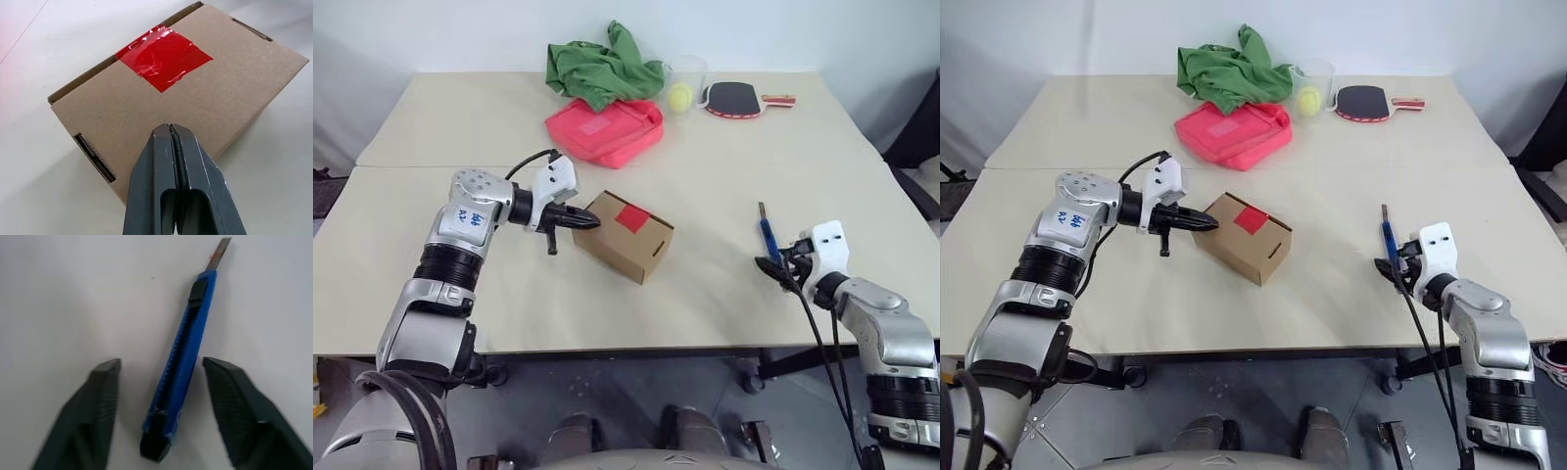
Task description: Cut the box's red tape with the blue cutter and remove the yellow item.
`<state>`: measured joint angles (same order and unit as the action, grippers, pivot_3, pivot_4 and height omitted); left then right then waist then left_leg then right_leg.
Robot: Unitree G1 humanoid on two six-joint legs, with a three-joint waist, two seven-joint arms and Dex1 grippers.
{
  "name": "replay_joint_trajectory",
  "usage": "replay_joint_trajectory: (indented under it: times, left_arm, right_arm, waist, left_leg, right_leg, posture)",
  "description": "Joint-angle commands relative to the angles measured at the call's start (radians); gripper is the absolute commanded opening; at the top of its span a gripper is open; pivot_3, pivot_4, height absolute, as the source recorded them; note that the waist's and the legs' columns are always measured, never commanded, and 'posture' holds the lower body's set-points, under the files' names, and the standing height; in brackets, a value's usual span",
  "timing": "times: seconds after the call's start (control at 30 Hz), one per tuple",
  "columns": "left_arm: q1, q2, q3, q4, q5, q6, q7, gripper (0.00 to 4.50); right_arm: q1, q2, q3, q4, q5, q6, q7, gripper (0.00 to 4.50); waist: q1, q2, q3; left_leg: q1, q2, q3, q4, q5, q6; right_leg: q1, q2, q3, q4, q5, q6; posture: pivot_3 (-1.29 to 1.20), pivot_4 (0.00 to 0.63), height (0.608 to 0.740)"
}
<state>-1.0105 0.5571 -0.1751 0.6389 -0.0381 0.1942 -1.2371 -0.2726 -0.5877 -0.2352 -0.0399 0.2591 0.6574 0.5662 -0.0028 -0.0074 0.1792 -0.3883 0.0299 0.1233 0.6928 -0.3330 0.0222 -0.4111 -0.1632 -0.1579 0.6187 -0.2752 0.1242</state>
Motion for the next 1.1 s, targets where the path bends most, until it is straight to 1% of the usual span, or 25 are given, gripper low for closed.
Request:
replay_joint_trajectory:
  times: [0.03, 0.07, 0.17, 0.3, 0.4, 0.43, 0.47, 0.57, 0.63, 0.67, 0.83, 0.87, 1.03, 1.1]
  left_arm:
    - [0.023, 0.009, -0.010, -0.016, 0.008, 0.007, -0.012, 0.00]
    - [0.024, 0.010, -0.009, -0.017, 0.007, 0.007, -0.012, 0.00]
    - [0.024, 0.014, -0.004, -0.021, 0.003, 0.008, -0.014, 0.00]
    - [0.014, 0.018, 0.019, -0.021, -0.018, 0.014, -0.019, 0.00]
    - [0.009, 0.021, 0.047, -0.024, -0.047, 0.027, -0.018, 0.00]
    - [0.011, 0.024, 0.058, -0.030, -0.056, 0.037, -0.015, 0.00]
    - [0.014, 0.029, 0.067, -0.038, -0.064, 0.046, -0.012, 0.00]
    - [0.033, 0.047, 0.096, -0.071, -0.083, 0.070, 0.005, 0.00]
    - [0.061, 0.067, 0.122, -0.120, -0.102, 0.103, 0.014, 0.00]
    - [0.082, 0.079, 0.138, -0.154, -0.114, 0.126, 0.020, 0.00]
    - [0.203, 0.142, 0.228, -0.376, -0.203, 0.307, 0.061, 0.00]
    - [0.223, 0.153, 0.239, -0.413, -0.218, 0.340, 0.070, 0.00]
    - [0.377, 0.237, 0.307, -0.626, -0.306, 0.540, 0.109, 0.00]
    - [0.462, 0.262, 0.334, -0.709, -0.340, 0.611, 0.126, 0.00]
  right_arm:
    - [0.020, -0.070, -0.021, -0.125, 0.022, -0.009, 0.044, 4.31]
    - [0.022, -0.087, -0.026, -0.149, 0.025, -0.008, 0.053, 4.44]
    - [0.015, -0.134, -0.028, -0.206, 0.041, 0.003, 0.081, 4.44]
    - [-0.055, -0.200, -0.020, -0.279, 0.095, 0.055, 0.131, 4.44]
    - [-0.128, -0.232, 0.020, -0.269, 0.112, 0.104, 0.153, 4.44]
    - [-0.149, -0.243, 0.035, -0.259, 0.115, 0.118, 0.165, 4.07]
    - [-0.166, -0.252, 0.048, -0.250, 0.116, 0.115, 0.181, 3.93]
    - [-0.219, -0.271, 0.090, -0.189, 0.087, 0.098, 0.189, 3.03]
    - [-0.259, -0.282, 0.129, -0.130, 0.059, 0.066, 0.206, 2.30]
    - [-0.283, -0.283, 0.151, -0.097, 0.047, 0.048, 0.216, 2.05]
    - [-0.406, -0.253, 0.261, 0.082, -0.023, -0.062, 0.273, 0.25]
    - [-0.424, -0.246, 0.274, 0.110, -0.032, -0.080, 0.283, 0.02]
    - [-0.540, -0.182, 0.346, 0.312, -0.097, -0.206, 0.332, 0.02]
    - [-0.593, -0.139, 0.377, 0.424, -0.126, -0.269, 0.354, 0.02]
  waist:
    - [0.000, 0.000, 0.000]
    - [0.000, 0.000, 0.000]
    - [0.000, 0.000, 0.000]
    - [0.000, 0.000, 0.000]
    - [0.000, 0.000, 0.000]
    - [0.000, 0.000, 0.000]
    - [0.000, 0.000, 0.000]
    - [0.000, 0.000, 0.000]
    - [-0.001, 0.000, 0.000]
    - [-0.001, 0.000, 0.001]
    - [-0.005, 0.000, 0.001]
    - [-0.006, 0.000, 0.001]
    - [-0.014, 0.000, 0.001]
    - [-0.022, 0.000, 0.001]
  left_leg:
    - [0.000, 0.000, 0.000, 0.000, 0.000, 0.000]
    - [0.000, 0.000, 0.000, 0.000, 0.000, 0.000]
    - [0.000, 0.000, 0.000, 0.000, 0.000, 0.000]
    - [0.000, 0.000, -0.001, 0.000, 0.000, 0.000]
    - [0.000, 0.000, -0.002, 0.000, 0.000, 0.000]
    - [-0.001, 0.000, -0.001, 0.001, 0.000, 0.000]
    - [-0.001, 0.000, -0.002, 0.001, 0.000, 0.000]
    - [-0.001, 0.000, -0.001, 0.001, 0.000, 0.000]
    - [-0.002, 0.000, -0.001, 0.001, 0.000, 0.000]
    - [-0.002, 0.000, -0.001, 0.001, 0.000, 0.000]
    - [-0.002, 0.001, -0.001, 0.001, 0.000, 0.000]
    - [-0.002, 0.001, -0.001, 0.001, 0.000, 0.000]
    - [-0.002, 0.001, -0.002, 0.000, 0.000, 0.000]
    - [-0.002, 0.001, -0.002, 0.000, 0.000, 0.000]
  right_leg:
    - [0.000, 0.000, 0.000, 0.000, 0.000, 0.000]
    - [0.000, 0.000, 0.000, 0.000, 0.000, 0.000]
    - [0.000, 0.000, 0.000, 0.000, 0.000, 0.000]
    - [-0.001, 0.000, 0.001, 0.000, 0.000, 0.000]
    - [-0.001, 0.000, 0.000, 0.000, 0.000, 0.000]
    - [-0.001, 0.000, 0.000, 0.000, 0.000, 0.000]
    - [-0.001, 0.000, 0.001, 0.000, 0.000, 0.000]
    - [-0.002, 0.000, 0.000, 0.000, 0.000, 0.000]
    - [-0.002, 0.000, 0.000, 0.000, 0.000, 0.000]
    - [-0.002, 0.000, 0.000, -0.001, 0.000, 0.000]
    - [-0.003, 0.000, 0.000, 0.000, 0.000, 0.000]
    - [-0.003, 0.000, 0.000, 0.000, 0.000, 0.000]
    - [-0.003, 0.000, 0.001, 0.000, 0.000, 0.000]
    - [-0.003, 0.000, 0.000, 0.000, 0.000, 0.000]
  posture:
    - [0.00, 0.150, 0.740]
    - [0.00, 0.150, 0.740]
    - [0.00, 0.150, 0.740]
    - [0.00, 0.150, 0.740]
    - [0.00, 0.150, 0.740]
    - [0.00, 0.150, 0.740]
    - [0.00, 0.150, 0.740]
    - [0.00, 0.150, 0.740]
    - [0.00, 0.150, 0.740]
    - [0.00, 0.150, 0.740]
    - [0.00, 0.150, 0.740]
    - [0.00, 0.150, 0.740]
    - [0.00, 0.150, 0.740]
    - [0.00, 0.150, 0.740]
